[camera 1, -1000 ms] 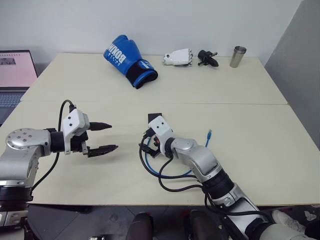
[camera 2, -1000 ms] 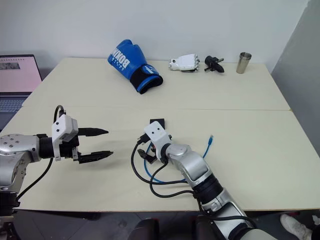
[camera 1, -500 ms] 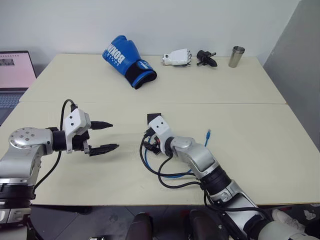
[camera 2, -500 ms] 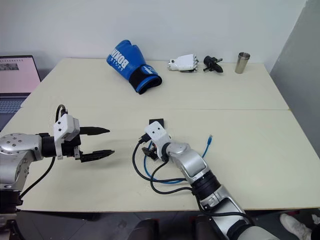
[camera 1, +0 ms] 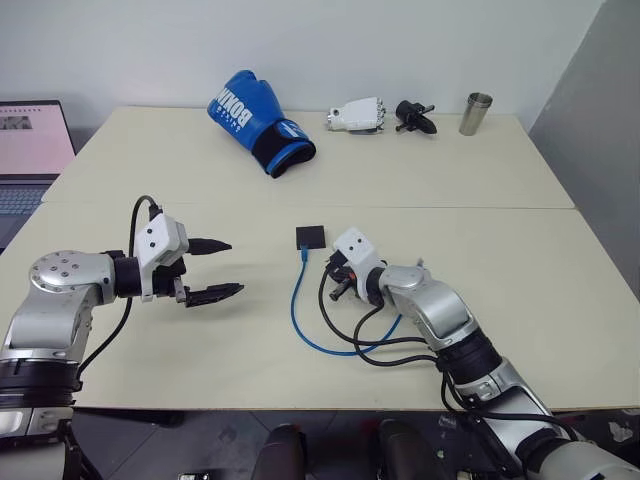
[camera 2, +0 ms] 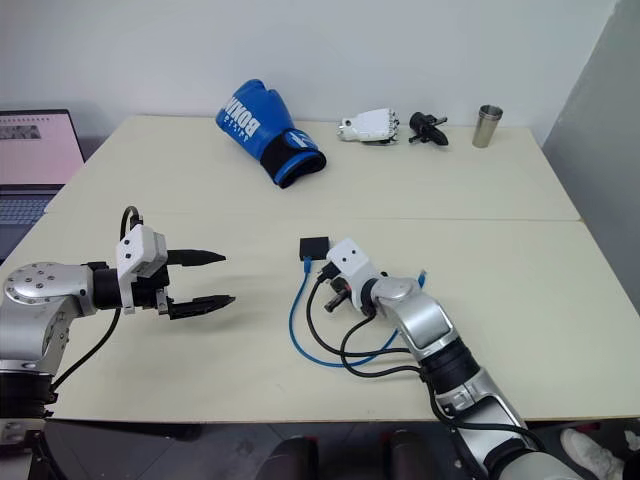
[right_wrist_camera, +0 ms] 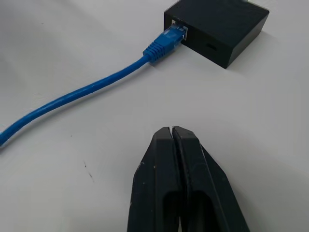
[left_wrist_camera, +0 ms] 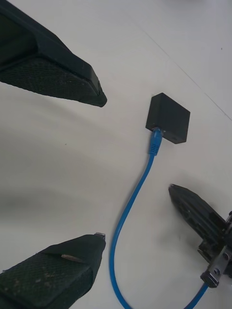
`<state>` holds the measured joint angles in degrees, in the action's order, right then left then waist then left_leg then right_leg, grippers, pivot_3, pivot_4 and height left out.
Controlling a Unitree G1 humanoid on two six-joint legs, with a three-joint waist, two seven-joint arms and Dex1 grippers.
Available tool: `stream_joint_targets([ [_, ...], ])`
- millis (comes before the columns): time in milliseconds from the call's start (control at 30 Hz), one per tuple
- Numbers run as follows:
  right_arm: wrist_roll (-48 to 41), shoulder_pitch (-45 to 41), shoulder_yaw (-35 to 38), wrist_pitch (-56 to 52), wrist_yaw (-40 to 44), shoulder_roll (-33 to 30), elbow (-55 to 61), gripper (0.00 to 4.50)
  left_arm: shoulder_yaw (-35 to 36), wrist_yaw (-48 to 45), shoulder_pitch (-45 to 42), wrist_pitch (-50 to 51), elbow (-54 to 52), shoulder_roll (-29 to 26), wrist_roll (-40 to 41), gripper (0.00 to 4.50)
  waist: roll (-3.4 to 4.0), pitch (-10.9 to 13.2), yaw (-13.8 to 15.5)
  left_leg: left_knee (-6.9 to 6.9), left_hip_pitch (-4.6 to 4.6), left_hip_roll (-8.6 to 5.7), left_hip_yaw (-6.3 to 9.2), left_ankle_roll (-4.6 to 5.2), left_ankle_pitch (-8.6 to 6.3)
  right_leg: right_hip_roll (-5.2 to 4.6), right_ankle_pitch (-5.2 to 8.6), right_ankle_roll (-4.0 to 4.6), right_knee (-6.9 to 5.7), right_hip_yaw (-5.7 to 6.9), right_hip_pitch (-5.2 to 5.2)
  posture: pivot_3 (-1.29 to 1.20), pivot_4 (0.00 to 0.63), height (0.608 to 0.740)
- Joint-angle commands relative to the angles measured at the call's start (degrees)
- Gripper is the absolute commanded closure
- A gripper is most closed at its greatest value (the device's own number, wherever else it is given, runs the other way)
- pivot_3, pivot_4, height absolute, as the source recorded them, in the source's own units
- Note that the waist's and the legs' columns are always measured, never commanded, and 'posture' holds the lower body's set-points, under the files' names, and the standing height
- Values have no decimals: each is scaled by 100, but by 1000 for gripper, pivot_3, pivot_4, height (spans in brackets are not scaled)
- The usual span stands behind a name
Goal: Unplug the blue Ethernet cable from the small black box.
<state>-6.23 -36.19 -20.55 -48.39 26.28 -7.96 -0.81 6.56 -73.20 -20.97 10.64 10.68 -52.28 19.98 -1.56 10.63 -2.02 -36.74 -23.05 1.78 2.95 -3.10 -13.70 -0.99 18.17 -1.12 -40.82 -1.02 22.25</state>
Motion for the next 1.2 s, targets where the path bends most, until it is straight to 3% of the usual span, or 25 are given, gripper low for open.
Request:
stream_joint_targets([
  [33, -345, 25, 210, -151, 229, -1, 871, 3830, 94, -9, -74, -84, -34, -25, 29, 0, 0, 0, -4, 0, 0, 1, 0, 0, 0, 0, 0, 0, 0, 0, 0, 0, 150, 740],
  [100, -624, 32, 246, -377, 324, 233, 916, 3244, 98, -5, -71, -84, -25, -28, 29, 0, 0, 0, -15, 1, 0, 2, 0, 0, 0, 2, 0, 0, 0, 0, 0, 0, 150, 740],
  [233, -834, -30, 369, -733, 182, 666, 619, 2519, 103, 11, -65, -67, -27, -33, 27, 0, 0, 0, -53, 2, 2, 6, 2, 0, 0, 7, 0, 0, -1, 0, 0, 0, 150, 740],
  [367, -655, -237, 579, -549, -321, 1160, -435, 1656, 165, -4, -48, -31, -11, -106, 47, 0, 0, 0, -55, 1, 2, 5, 1, 0, 0, 7, 0, 0, -1, -1, -1, 0, 150, 740],
  [867, -885, -912, 808, -358, -284, 1890, -1740, 1656, 216, 4, -97, -45, 78, -278, 9, 0, 0, 0, -115, 3, 3, 6, 2, 0, 0, 7, 0, 0, -1, -2, 1, 0, 150, 740],
  [967, -914, -968, 870, -263, -332, 1920, -1947, 2124, 194, 4, -140, -51, 96, -265, 1, 0, 0, 0, -120, 4, 4, 6, 1, 0, 0, 7, 0, 0, -1, -2, 1, 0, 150, 740],
  [1200, -1021, -1013, 1010, -280, -412, 1960, -2100, 3771, 181, -12, -168, -51, 123, -259, -3, 0, 0, 0, -120, 6, 4, 6, -1, 0, 0, 7, 0, 0, 0, -3, 1, 0, 150, 740],
])
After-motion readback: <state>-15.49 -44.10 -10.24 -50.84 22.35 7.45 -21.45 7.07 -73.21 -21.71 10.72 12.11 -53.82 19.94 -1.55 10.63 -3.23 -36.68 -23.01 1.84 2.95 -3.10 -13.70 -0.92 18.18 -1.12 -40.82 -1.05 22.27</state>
